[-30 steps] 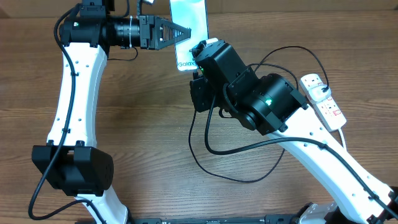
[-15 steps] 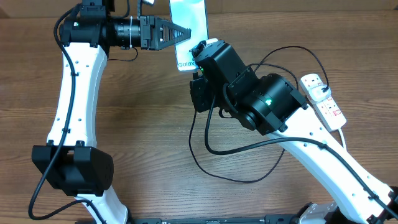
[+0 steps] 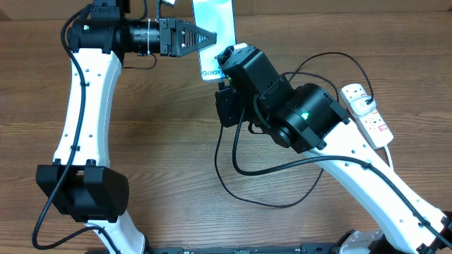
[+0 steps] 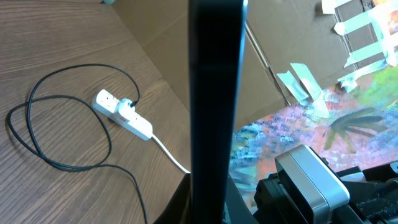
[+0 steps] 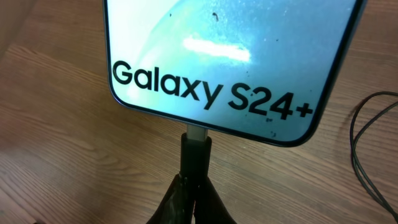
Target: Plug charger to phone and switch on socket
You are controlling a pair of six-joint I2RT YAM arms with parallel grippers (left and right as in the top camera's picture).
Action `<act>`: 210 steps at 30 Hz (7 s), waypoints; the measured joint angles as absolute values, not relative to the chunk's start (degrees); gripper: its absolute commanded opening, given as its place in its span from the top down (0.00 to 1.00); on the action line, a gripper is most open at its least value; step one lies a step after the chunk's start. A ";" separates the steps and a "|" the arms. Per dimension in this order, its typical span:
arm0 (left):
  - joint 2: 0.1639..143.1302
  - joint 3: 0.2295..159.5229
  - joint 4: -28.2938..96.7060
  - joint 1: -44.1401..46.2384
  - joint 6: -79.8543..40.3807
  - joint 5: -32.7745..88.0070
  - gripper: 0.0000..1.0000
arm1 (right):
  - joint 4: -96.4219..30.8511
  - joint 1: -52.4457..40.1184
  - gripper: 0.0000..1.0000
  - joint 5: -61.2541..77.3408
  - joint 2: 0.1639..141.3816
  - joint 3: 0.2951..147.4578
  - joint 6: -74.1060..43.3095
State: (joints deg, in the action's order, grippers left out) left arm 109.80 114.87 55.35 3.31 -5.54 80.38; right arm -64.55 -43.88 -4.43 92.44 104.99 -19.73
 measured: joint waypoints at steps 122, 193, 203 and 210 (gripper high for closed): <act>109.82 114.89 75.24 -0.43 -21.15 17.28 0.96 | -66.06 -36.14 0.60 -8.84 143.57 124.40 -41.95; 109.82 114.89 73.63 -0.43 -21.02 18.20 0.96 | -69.23 -33.47 0.96 -7.40 144.03 126.72 -40.40; 109.82 114.89 63.33 -0.43 -17.82 32.71 0.96 | -77.78 -30.79 0.96 2.63 141.93 137.03 -30.74; 109.82 114.89 50.41 -2.17 -19.11 48.12 0.96 | -85.78 -26.59 0.96 11.70 129.93 138.82 -21.06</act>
State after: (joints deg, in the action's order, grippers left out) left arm 109.82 114.89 50.41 -2.17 -19.11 48.12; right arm -85.78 -26.59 11.70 129.93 138.82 -21.06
